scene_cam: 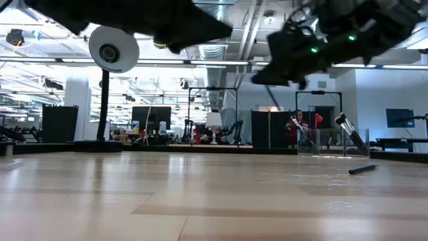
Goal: Sort items
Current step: Put the eyeshadow brush into the transparent organizer
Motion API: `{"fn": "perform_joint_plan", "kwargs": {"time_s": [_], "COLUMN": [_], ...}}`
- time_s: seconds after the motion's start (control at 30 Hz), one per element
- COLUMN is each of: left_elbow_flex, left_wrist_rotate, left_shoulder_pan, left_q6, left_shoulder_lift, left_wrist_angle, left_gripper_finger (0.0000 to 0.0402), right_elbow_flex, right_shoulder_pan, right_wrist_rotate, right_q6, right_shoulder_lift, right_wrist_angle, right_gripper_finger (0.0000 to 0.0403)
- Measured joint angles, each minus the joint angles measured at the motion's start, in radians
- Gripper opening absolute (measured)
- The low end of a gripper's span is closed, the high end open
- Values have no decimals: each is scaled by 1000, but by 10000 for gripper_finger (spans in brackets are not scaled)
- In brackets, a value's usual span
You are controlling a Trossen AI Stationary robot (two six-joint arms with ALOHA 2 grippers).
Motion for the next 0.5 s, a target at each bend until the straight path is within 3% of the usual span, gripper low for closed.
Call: {"fn": "perform_joint_plan", "kwargs": {"time_s": [0.2,0.33,0.5], "left_elbow_flex": [-46,-47,-47], "left_wrist_rotate": [172,218,222], "left_shoulder_pan": [111,156,180], "left_q6": [-57,-64,-67], "left_shoulder_lift": [0,0,0], "left_wrist_angle": [336,392,399], "left_gripper_finger": [83,83,83], "right_elbow_flex": [-229,-345,-387], "right_shoulder_pan": [-112,-173,-229], "right_wrist_rotate": [178,184,181], "right_q6": [-13,-31,-138], "right_shoulder_lift": [-134,-168,-172], "right_wrist_angle": [237,390,521], "right_gripper_finger": [15,7,13]}}
